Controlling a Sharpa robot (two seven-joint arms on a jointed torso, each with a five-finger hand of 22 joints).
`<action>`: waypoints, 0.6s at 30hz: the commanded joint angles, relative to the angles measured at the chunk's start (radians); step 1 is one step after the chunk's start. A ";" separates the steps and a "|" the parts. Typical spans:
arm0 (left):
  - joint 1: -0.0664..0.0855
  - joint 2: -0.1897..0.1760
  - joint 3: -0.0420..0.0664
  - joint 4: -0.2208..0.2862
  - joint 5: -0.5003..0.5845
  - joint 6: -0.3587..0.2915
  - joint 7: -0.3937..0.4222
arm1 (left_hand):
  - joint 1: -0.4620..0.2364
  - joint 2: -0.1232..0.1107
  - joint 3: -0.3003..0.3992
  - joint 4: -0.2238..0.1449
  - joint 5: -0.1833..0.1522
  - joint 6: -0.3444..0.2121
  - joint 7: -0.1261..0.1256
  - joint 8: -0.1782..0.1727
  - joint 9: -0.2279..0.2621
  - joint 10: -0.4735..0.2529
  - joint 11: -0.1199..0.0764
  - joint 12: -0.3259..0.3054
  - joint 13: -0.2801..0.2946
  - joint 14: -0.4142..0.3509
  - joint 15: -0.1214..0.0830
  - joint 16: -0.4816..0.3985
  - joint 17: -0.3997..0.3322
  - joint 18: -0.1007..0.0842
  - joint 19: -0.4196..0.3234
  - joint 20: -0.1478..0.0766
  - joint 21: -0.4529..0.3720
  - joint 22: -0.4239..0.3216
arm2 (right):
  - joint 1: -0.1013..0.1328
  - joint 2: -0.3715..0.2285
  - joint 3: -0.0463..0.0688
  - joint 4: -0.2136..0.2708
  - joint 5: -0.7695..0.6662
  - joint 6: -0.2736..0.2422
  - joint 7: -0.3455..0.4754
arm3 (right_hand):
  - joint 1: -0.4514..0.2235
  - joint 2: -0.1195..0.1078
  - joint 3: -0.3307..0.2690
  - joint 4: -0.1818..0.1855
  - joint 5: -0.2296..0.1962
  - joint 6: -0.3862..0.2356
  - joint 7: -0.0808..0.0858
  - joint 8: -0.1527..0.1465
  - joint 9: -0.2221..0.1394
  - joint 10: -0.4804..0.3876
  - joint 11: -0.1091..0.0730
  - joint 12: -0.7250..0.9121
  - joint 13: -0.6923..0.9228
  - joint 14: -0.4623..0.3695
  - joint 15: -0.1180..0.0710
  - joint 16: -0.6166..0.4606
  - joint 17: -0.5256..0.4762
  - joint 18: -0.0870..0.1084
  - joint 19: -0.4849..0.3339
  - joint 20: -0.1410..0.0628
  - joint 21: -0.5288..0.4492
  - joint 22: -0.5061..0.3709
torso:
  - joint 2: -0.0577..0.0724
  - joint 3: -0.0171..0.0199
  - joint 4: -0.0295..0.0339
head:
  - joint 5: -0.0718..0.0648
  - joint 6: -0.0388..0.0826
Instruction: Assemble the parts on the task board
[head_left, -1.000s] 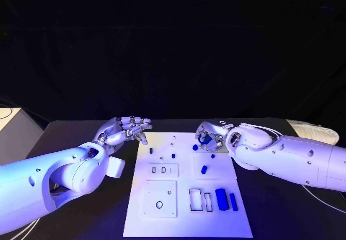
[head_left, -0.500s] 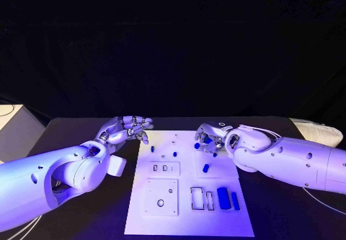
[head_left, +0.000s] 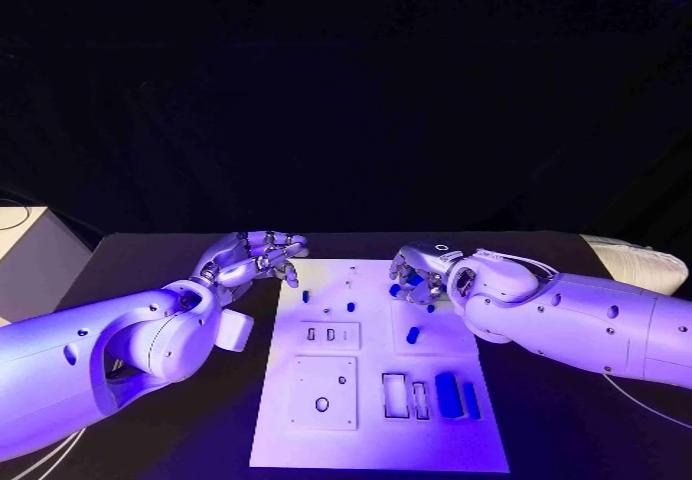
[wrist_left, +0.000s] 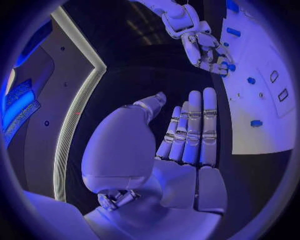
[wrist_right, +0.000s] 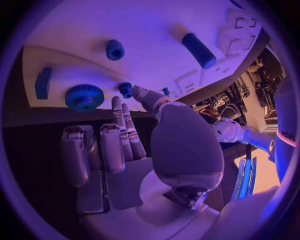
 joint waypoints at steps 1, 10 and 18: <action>0.002 0.000 0.001 0.003 -0.001 0.024 0.005 | -0.010 0.000 0.007 -0.001 0.001 0.002 0.008 -0.003 0.001 0.003 0.005 -0.004 0.001 -0.009 0.001 0.006 0.002 0.012 -0.006 0.001 0.006 0.002 | -0.002 0.004 0.000 -0.003 -0.036 0.006 -0.014 | 0.003 0.006 0.004 0.004 0.004 0.010 0.000 0.007 0.002 -0.004 -0.001 -0.005 0.002 0.043 0.001 -0.003 -0.001 0.009 0.058 0.004 -0.004 0.157 | 0.001 0.0000 -0.0010 | 0.002 -0.002; 0.002 -0.002 0.001 0.005 0.000 0.028 0.004 | -0.010 0.000 0.007 -0.001 0.001 0.002 0.008 -0.003 0.001 0.003 0.005 -0.004 0.001 -0.009 0.001 0.006 0.002 0.012 -0.006 0.001 0.006 0.002 | -0.008 0.012 0.000 -0.012 -0.053 0.023 -0.023 | 0.003 0.007 0.006 0.006 0.000 0.020 -0.002 0.014 0.008 -0.005 -0.002 -0.005 0.005 0.043 0.000 -0.004 -0.004 0.010 0.056 0.004 -0.006 0.154 | 0.002 0.0002 -0.0002 | 0.005 -0.007; 0.002 -0.002 0.001 0.005 0.001 0.030 0.004 | -0.010 0.002 0.008 -0.001 0.001 0.001 0.009 -0.004 0.001 0.003 0.006 -0.005 0.001 -0.010 0.002 0.007 0.002 0.012 -0.008 0.002 0.008 0.003 | -0.012 0.018 0.000 -0.013 -0.055 0.024 -0.023 | 0.003 0.010 0.008 0.008 -0.004 0.024 -0.004 0.018 0.012 -0.003 -0.003 -0.004 0.007 0.042 0.000 -0.006 -0.006 0.010 0.055 0.003 -0.007 0.153 | 0.004 0.0004 -0.0020 | 0.007 -0.009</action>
